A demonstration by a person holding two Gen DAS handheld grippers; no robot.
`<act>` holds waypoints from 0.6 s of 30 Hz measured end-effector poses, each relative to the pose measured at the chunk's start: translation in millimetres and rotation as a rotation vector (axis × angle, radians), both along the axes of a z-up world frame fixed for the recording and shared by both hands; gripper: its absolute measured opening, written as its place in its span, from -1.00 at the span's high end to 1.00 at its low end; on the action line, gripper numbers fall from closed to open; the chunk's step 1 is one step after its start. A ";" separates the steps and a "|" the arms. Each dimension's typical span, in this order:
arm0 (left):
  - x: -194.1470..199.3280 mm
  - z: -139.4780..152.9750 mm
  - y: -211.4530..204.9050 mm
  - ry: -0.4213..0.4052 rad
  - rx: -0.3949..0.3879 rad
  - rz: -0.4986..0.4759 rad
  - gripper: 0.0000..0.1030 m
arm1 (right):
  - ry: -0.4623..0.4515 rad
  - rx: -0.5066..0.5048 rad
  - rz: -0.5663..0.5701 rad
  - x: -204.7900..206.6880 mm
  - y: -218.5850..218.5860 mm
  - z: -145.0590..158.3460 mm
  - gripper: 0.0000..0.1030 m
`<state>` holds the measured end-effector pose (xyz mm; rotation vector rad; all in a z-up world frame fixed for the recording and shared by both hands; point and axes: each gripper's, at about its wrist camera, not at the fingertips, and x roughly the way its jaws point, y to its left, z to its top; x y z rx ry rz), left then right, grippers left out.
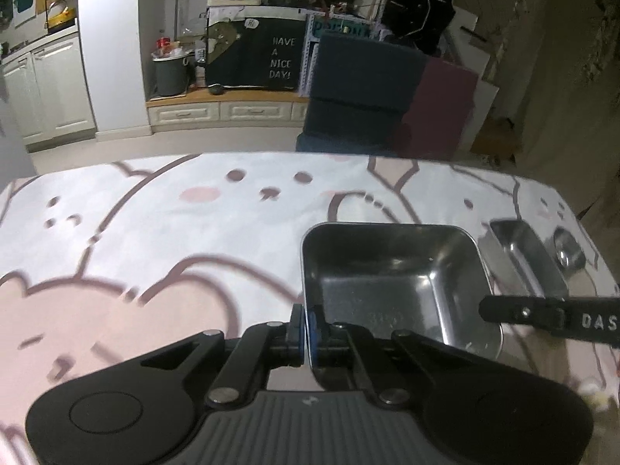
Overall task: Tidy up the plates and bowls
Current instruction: 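Lift the steel tray with both grippers and carry it toward the stacked bowls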
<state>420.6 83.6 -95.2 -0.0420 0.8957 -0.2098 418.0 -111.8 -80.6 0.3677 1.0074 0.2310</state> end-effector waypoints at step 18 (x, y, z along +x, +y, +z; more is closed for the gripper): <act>-115.5 -11.7 56.4 0.120 0.070 0.063 0.93 | 0.085 0.019 0.101 -111.3 75.0 -17.4 0.92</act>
